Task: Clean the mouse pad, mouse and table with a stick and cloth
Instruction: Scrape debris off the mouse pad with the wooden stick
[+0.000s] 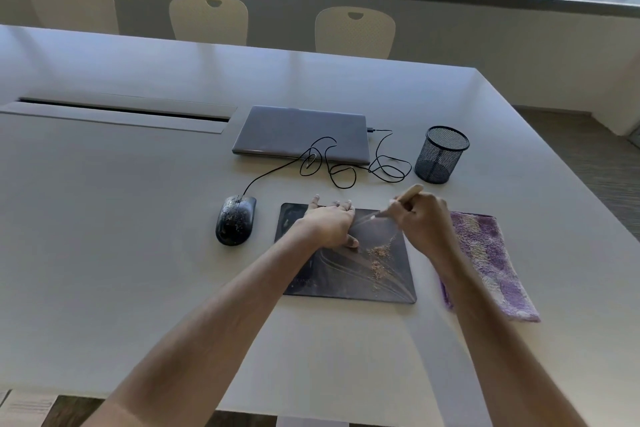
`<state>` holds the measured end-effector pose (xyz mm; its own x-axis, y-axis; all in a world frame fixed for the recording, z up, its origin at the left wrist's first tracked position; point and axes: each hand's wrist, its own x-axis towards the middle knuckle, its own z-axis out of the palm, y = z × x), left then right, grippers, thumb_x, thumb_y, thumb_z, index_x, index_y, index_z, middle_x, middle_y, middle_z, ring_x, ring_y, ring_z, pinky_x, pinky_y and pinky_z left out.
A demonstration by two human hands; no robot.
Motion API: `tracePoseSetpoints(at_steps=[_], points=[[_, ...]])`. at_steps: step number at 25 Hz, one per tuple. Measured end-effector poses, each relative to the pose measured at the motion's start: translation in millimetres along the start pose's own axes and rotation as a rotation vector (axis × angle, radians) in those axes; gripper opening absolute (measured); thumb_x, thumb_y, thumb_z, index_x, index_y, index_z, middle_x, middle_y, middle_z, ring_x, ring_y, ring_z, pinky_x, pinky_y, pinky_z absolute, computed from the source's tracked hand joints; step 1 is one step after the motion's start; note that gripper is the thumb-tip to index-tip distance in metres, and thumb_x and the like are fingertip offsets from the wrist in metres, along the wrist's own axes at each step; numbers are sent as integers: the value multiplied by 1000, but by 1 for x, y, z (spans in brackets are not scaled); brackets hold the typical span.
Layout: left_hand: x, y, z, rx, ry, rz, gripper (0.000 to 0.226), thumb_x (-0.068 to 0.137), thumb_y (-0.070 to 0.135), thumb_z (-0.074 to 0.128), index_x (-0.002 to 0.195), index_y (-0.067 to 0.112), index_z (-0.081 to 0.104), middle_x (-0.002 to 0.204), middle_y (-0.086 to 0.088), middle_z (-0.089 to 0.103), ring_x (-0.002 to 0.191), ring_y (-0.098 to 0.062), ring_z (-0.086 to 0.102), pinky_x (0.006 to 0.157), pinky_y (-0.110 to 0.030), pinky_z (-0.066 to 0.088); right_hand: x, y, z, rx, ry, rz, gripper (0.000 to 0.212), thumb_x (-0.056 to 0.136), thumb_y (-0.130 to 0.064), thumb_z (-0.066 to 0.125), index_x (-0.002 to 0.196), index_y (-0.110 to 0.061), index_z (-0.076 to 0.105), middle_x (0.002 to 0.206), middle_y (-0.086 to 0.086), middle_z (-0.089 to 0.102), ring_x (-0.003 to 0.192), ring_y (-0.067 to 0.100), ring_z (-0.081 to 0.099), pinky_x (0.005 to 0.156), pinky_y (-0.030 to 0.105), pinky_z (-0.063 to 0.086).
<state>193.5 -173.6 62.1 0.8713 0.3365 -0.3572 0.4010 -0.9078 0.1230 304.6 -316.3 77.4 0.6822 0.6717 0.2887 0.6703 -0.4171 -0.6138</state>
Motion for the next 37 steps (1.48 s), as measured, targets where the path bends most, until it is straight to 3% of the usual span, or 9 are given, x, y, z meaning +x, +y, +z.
tracePoseSetpoints(at_steps=[4, 8, 13, 18, 24, 27, 30, 32, 37], points=[[-1, -2, 1, -17, 8, 6, 81, 94, 48, 50, 153, 12, 8, 162, -1, 3, 148, -18, 4, 116, -53, -6, -10, -2, 16, -9, -9, 9, 26, 88, -21, 65, 67, -7, 71, 57, 2, 65, 50, 19, 57, 53, 27, 43], [-2, -3, 2, -9, 2, 3, 80, 94, 48, 49, 153, 13, 7, 162, 0, 1, 148, -17, 2, 116, -52, -6, -31, -1, 11, 0, -71, -27, 26, 76, -31, 58, 52, -21, 61, 38, -15, 51, 39, 1, 51, 45, 16, 35], [-2, -1, -3, -28, -29, -8, 76, 96, 47, 47, 153, 15, 10, 162, 2, 4, 148, -15, 4, 117, -52, -6, -17, -3, 4, 86, 5, 30, 18, 82, -24, 65, 67, -25, 75, 53, -7, 66, 51, 13, 63, 48, 29, 48], [-1, 2, -6, -21, 42, -15, 51, 102, 22, 35, 151, 13, 24, 160, 1, 18, 146, -15, 17, 116, -54, -6, -20, -5, 18, 148, -43, -57, 11, 86, -17, 67, 86, -14, 78, 68, -11, 68, 59, 9, 66, 54, 26, 52], [-4, 2, 0, -7, 64, -41, 59, 97, 7, 31, 153, 17, 17, 161, 5, 12, 147, -12, 11, 117, -53, -7, -46, 2, 14, 107, -148, -144, 27, 72, -30, 54, 58, -17, 72, 59, -20, 65, 53, 2, 60, 51, 20, 45], [-1, 2, 0, -18, 62, -34, 58, 97, 8, 30, 153, 16, 17, 161, 5, 11, 147, -12, 11, 117, -53, -7, -34, -5, 6, 162, -93, -166, 23, 76, -26, 58, 64, -20, 77, 58, -26, 64, 48, 1, 58, 46, 15, 41], [-1, 1, 1, -41, 71, -32, 56, 98, 13, 34, 152, 16, 19, 161, 4, 13, 147, -13, 12, 117, -54, -8, -31, -19, 13, 185, -114, -150, 17, 80, -14, 64, 69, -17, 76, 61, -17, 65, 53, 4, 61, 49, 24, 45], [-2, -2, 2, -47, 65, -26, 57, 98, 18, 38, 152, 16, 18, 161, 5, 12, 147, -13, 10, 116, -53, -9, -39, -18, 22, 163, -179, -171, 18, 76, -13, 62, 63, -15, 73, 61, -17, 63, 54, 0, 57, 52, 19, 41], [0, -2, 5, -70, 74, -37, 53, 101, 16, 29, 153, 18, 17, 161, 8, 11, 147, -11, 9, 117, -53, -7, -30, 8, -3, 235, -231, -91, 29, 77, -15, 56, 52, -24, 68, 51, -6, 63, 39, 4, 46, 40, 22, 33]])
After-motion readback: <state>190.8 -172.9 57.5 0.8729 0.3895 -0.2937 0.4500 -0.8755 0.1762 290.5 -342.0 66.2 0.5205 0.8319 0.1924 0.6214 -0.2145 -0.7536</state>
